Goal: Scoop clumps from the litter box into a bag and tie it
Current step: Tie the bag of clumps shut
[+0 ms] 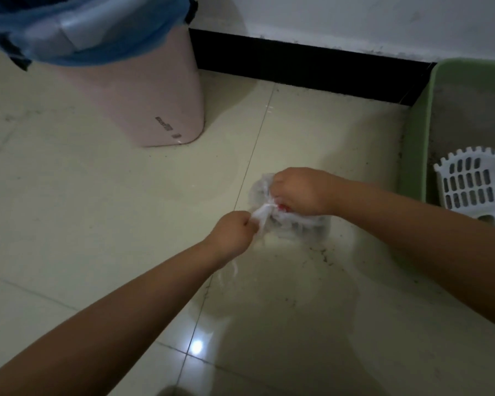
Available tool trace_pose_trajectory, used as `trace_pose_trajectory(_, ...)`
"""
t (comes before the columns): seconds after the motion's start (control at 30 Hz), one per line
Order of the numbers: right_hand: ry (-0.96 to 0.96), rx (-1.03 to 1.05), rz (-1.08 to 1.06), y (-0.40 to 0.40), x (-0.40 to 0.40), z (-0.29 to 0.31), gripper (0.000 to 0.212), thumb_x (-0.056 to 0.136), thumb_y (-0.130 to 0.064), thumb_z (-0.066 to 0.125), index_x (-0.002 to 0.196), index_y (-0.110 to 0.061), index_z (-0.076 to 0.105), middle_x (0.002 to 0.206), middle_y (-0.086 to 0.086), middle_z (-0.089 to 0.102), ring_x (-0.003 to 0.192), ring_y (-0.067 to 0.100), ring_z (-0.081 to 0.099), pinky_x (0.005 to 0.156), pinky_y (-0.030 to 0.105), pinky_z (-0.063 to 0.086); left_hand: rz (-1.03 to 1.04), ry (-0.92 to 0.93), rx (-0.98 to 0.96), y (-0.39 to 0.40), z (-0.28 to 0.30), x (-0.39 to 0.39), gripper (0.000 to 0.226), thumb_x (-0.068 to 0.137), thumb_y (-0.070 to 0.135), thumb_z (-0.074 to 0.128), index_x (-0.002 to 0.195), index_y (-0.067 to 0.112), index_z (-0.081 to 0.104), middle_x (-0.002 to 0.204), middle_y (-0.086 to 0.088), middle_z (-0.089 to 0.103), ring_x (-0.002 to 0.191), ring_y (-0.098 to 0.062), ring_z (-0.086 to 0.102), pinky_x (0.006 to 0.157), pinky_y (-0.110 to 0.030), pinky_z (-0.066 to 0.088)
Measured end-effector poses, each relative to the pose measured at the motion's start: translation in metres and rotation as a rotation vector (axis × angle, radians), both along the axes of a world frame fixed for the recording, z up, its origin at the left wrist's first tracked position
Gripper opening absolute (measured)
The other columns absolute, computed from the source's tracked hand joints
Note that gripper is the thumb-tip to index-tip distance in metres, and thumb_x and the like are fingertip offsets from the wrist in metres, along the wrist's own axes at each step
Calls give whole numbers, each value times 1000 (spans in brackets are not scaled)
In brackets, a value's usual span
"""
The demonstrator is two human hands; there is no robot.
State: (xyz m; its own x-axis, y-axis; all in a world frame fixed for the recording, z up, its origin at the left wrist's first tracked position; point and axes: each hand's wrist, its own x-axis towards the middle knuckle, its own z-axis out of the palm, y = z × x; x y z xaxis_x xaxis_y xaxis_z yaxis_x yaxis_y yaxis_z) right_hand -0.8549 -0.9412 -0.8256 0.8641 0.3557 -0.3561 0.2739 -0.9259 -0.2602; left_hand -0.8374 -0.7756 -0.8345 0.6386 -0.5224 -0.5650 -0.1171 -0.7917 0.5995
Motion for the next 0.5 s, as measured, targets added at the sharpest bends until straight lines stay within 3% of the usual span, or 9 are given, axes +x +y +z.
trace_pose_trajectory(0.07, -66, 40, 3, -5, -5, 2, 27, 94, -25, 44, 101, -9, 64, 108, 6, 62, 97, 19, 56, 89, 28, 45, -197, -348, 73, 5, 1, 3, 38, 101, 26, 32, 89, 5, 61, 88, -13, 61, 78, -25, 54, 62, -29, 28)
trace_pose_trajectory(0.13, -61, 51, 12, -11, -12, 0, 32, 97, -29, 39, 109, -9, 61, 112, 5, 60, 93, 14, 51, 81, 21, 38, -287, -464, 86, 14, -2, 6, 40, 101, 31, 30, 90, 7, 60, 90, -12, 63, 81, -25, 55, 60, -27, 25)
trace_pose_trajectory(0.23, 55, 62, -74, -13, -23, -11, 41, 96, -38, 39, 104, -5, 61, 105, 11, 63, 82, 18, 48, 70, 23, 33, -272, -388, 39, 24, -8, 5, 38, 101, 25, 34, 96, 1, 63, 84, -13, 59, 83, -29, 56, 59, -24, 23)
trace_pose_trajectory(0.33, 121, 41, -143, -14, -27, -20, 41, 95, -39, 42, 102, -4, 62, 91, 7, 57, 79, 17, 47, 62, 22, 32, -190, -293, -8, 24, -13, 4, 36, 101, 22, 37, 97, 0, 65, 81, -13, 55, 76, -21, 49, 59, -23, 24)
trace_pose_trajectory(0.43, 41, 109, -254, -14, -29, -19, 37, 95, -38, 43, 102, -8, 63, 84, 1, 48, 79, 15, 45, 57, 17, 30, -82, -296, -93, 23, -14, 11, 31, 99, 17, 42, 98, -1, 67, 90, -15, 64, 79, -21, 53, 58, -17, 27)
trace_pose_trajectory(0.5, -80, 192, -335, -14, -35, -21, 37, 91, -45, 46, 111, -18, 62, 85, -1, 47, 80, 14, 44, 57, 11, 26, -3, -286, -170, 21, -6, 18, 28, 98, 13, 44, 95, -4, 67, 77, -5, 58, 70, -14, 48, 57, -7, 31)
